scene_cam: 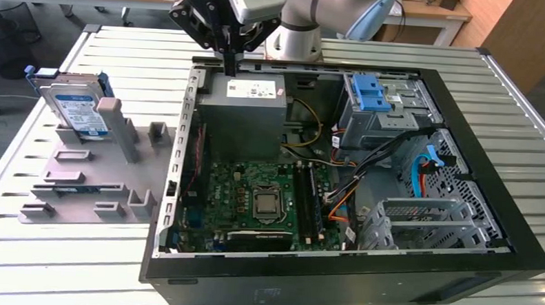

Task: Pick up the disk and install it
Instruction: 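Reach for the disk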

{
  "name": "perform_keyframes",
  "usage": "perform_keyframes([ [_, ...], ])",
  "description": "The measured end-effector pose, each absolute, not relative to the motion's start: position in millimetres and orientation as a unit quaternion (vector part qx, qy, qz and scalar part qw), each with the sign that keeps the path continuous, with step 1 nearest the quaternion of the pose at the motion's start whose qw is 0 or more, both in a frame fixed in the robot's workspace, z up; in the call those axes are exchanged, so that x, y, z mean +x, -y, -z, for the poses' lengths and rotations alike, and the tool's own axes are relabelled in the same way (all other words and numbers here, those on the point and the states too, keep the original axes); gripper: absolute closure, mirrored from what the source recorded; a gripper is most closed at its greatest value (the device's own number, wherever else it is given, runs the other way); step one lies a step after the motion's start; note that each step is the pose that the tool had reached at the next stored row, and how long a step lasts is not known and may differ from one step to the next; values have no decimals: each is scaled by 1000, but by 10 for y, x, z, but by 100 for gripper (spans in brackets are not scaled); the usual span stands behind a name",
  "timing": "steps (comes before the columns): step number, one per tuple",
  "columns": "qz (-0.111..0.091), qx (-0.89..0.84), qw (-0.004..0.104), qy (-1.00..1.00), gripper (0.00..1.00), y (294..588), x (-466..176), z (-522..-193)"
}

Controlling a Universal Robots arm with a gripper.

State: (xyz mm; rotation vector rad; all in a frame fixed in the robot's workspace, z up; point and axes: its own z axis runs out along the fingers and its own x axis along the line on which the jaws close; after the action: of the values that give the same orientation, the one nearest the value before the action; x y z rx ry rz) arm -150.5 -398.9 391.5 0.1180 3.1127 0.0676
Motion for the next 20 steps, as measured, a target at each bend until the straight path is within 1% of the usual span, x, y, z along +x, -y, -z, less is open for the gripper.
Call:
perform_keyframes([
  [20, -22, 38, 13, -999, 89, 3989, -1592, -3912],
])
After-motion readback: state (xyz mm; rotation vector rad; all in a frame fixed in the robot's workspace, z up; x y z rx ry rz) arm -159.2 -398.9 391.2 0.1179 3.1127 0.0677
